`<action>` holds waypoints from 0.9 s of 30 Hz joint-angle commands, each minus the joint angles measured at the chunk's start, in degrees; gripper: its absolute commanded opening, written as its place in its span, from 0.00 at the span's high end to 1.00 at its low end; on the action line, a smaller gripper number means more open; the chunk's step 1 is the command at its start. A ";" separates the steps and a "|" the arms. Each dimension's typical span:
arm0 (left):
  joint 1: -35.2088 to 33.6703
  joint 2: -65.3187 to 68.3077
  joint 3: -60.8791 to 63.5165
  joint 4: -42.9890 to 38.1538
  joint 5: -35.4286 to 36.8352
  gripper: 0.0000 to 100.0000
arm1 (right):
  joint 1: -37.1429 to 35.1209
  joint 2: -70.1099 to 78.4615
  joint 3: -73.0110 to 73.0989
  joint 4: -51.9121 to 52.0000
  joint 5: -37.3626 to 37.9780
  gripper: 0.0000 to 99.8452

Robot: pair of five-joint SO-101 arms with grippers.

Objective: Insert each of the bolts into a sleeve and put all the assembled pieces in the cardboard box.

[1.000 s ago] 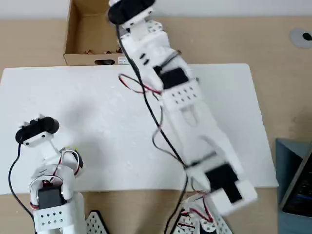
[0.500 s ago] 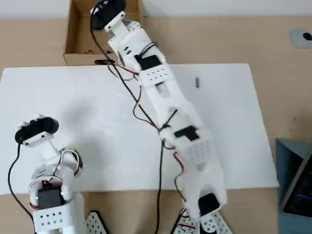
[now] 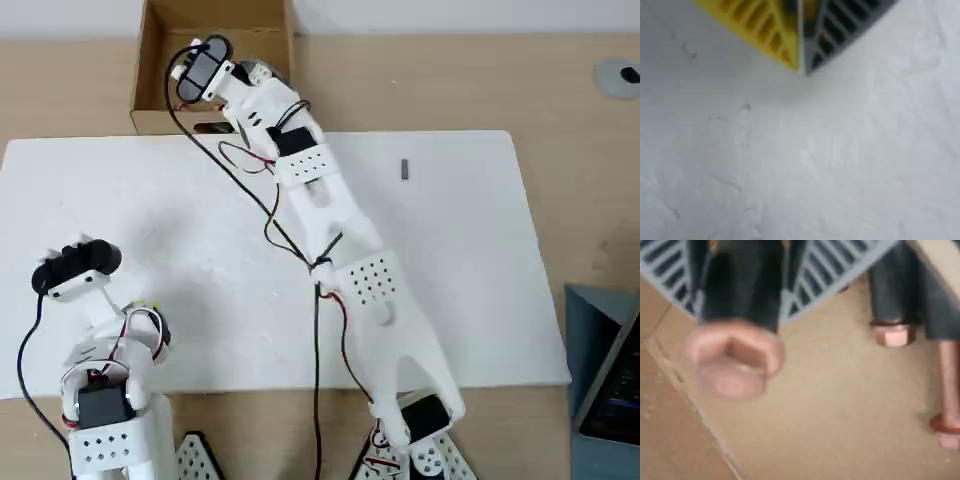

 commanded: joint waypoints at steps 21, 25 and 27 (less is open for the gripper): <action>-0.18 -0.40 -0.18 -1.05 0.18 1.00 | 0.75 3.38 -28.09 20.04 0.44 0.99; -0.18 -0.40 -0.18 -1.05 0.18 1.00 | 1.98 1.19 -28.44 26.29 0.26 0.99; -0.18 -0.40 -0.18 -1.05 0.18 1.00 | 2.42 -1.54 -28.26 29.98 0.18 0.99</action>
